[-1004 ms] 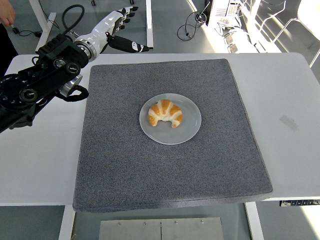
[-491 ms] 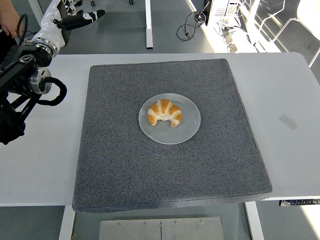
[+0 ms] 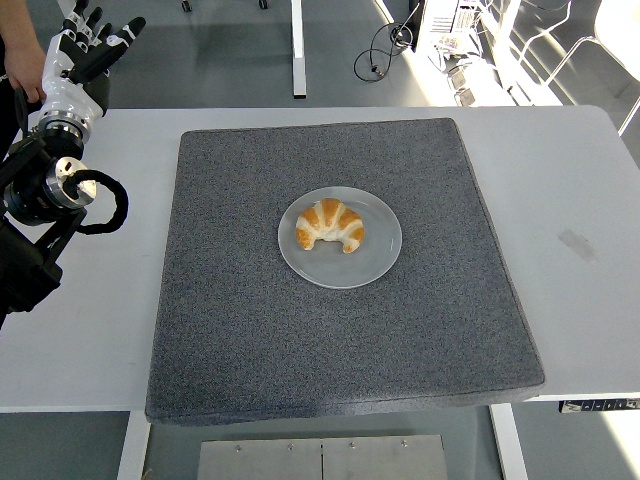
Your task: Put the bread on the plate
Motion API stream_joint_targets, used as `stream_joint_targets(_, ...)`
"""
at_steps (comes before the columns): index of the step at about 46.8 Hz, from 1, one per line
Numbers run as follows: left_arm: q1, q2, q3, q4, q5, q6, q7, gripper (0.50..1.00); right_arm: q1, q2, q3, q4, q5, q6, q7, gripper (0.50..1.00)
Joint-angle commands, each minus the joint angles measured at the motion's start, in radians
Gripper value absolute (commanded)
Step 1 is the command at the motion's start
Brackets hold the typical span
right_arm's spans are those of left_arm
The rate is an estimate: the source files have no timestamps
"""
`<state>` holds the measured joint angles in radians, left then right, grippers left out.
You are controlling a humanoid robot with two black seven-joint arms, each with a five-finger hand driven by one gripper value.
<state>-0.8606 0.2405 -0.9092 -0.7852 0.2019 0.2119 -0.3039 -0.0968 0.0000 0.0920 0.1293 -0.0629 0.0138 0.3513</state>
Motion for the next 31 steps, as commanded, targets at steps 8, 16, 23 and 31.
stream_joint_targets(8,-0.005,-0.084,-0.046,0.142,-0.015,-0.095,-0.037,0.969,0.002,0.000,0.002,0.012,0.000,0.003,0.000,1.000)
stream_joint_targets(16,-0.008,-0.099,-0.048,0.198,-0.041,-0.146,-0.080,0.969,0.009,0.000,0.002,0.013,0.000,0.005,0.000,1.000)
stream_joint_targets(23,-0.006,-0.101,-0.048,0.204,-0.065,-0.172,-0.089,0.969,0.009,0.000,0.000,0.007,0.000,0.003,0.000,1.000)
stream_joint_targets(31,-0.005,-0.122,-0.046,0.204,-0.065,-0.177,-0.089,0.969,0.002,0.000,0.002,0.003,0.000,0.003,0.000,1.000)
